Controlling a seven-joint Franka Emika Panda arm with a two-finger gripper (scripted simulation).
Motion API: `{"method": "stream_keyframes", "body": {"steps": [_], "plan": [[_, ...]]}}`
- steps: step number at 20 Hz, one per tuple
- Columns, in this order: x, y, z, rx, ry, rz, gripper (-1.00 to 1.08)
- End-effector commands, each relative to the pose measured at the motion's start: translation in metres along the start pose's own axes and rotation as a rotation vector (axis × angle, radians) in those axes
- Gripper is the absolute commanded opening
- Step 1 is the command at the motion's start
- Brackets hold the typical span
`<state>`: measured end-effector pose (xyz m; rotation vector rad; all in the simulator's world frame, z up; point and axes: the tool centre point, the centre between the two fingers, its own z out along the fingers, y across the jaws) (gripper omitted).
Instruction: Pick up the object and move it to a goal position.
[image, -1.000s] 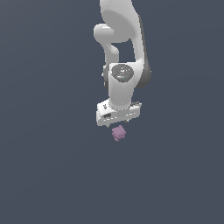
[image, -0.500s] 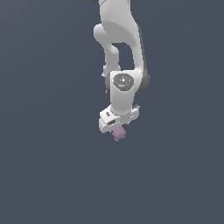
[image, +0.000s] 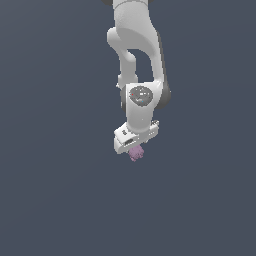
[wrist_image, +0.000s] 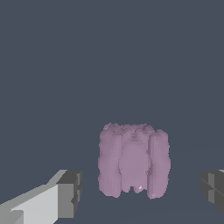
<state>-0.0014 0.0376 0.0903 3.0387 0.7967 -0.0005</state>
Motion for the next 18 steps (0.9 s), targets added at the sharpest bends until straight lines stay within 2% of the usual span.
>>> {"method": "stream_keyframes", "body": {"steps": [1, 9, 14, 15, 18], "plan": [[0.0, 0.0, 0.005, 0.0, 0.0, -0.001, 1.0], [-0.001, -0.001, 0.042, 0.0, 0.0, -0.004, 1.0], [0.0, 0.0, 0.049, 0.0, 0.0, -0.005, 1.0], [0.0, 0.0, 0.049, 0.0, 0.0, -0.005, -1.0], [0.0, 0.0, 0.049, 0.0, 0.0, -0.005, -1.0]]}}
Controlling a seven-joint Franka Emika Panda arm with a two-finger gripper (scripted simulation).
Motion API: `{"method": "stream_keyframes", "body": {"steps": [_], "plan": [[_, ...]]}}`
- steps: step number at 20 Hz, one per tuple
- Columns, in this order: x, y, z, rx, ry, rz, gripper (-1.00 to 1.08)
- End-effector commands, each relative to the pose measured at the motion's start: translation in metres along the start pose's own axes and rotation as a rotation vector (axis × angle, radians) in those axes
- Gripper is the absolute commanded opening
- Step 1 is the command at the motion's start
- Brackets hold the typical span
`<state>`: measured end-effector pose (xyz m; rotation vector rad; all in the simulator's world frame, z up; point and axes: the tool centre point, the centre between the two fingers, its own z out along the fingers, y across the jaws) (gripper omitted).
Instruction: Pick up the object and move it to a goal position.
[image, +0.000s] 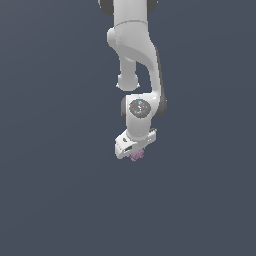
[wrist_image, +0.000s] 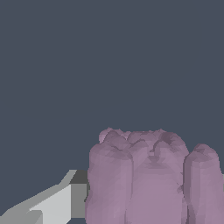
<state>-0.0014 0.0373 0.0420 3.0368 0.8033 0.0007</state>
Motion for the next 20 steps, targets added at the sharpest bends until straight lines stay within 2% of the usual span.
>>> {"method": "stream_keyframes", "body": {"steps": [1, 12, 20], "plan": [[0.0, -0.001, 0.001, 0.001, 0.0, -0.001, -1.0], [-0.003, 0.001, -0.005, 0.0, 0.0, 0.0, -1.0], [-0.02, 0.009, -0.038, 0.0, 0.0, 0.0, -1.0]]}}
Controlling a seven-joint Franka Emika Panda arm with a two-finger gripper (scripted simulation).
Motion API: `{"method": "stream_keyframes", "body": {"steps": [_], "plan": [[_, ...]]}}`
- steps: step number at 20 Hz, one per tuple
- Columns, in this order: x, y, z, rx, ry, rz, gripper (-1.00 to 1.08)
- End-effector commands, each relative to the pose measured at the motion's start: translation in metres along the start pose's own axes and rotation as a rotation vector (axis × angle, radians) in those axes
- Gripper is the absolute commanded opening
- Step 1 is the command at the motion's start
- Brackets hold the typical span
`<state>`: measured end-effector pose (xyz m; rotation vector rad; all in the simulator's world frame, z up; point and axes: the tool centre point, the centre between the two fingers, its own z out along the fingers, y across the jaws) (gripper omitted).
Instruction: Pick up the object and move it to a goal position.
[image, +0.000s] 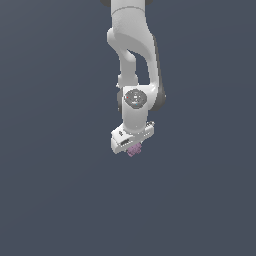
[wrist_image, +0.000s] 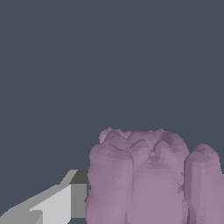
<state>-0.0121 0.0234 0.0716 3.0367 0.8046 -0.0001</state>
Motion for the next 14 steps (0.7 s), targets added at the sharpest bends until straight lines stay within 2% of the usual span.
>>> {"method": "stream_keyframes", "body": {"steps": [1, 14], "plan": [[-0.007, 0.004, -0.014, -0.001, 0.001, 0.0, -1.0], [-0.059, 0.028, -0.115, 0.0, 0.001, 0.0, -1.0]]}}
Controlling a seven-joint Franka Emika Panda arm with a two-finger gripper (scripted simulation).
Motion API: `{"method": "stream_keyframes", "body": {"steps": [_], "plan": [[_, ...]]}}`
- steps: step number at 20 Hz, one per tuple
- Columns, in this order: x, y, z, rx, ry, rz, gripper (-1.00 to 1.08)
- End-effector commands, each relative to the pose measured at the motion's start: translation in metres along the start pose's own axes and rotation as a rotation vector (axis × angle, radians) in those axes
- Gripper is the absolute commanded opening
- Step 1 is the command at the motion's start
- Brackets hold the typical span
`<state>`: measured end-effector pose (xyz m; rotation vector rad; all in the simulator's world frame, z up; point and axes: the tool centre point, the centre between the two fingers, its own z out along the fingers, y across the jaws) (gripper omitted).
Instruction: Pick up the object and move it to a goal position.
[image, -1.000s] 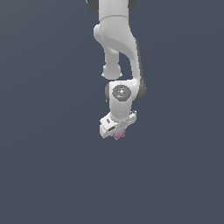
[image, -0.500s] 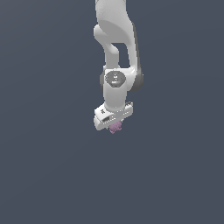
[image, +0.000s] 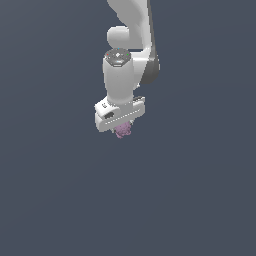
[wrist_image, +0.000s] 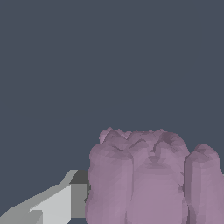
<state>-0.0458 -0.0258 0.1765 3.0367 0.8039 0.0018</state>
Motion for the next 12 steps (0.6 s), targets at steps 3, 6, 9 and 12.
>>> {"method": "stream_keyframes", "body": {"steps": [3, 6, 9, 12], "plan": [[-0.013, 0.006, -0.027, 0.001, 0.0, -0.001, -1.0], [-0.019, 0.01, -0.039, 0.002, 0.0, -0.001, -1.0], [-0.022, 0.012, -0.047, 0.002, 0.0, -0.001, -1.0], [-0.023, 0.013, -0.049, 0.001, -0.001, -0.001, -1.0]]}}
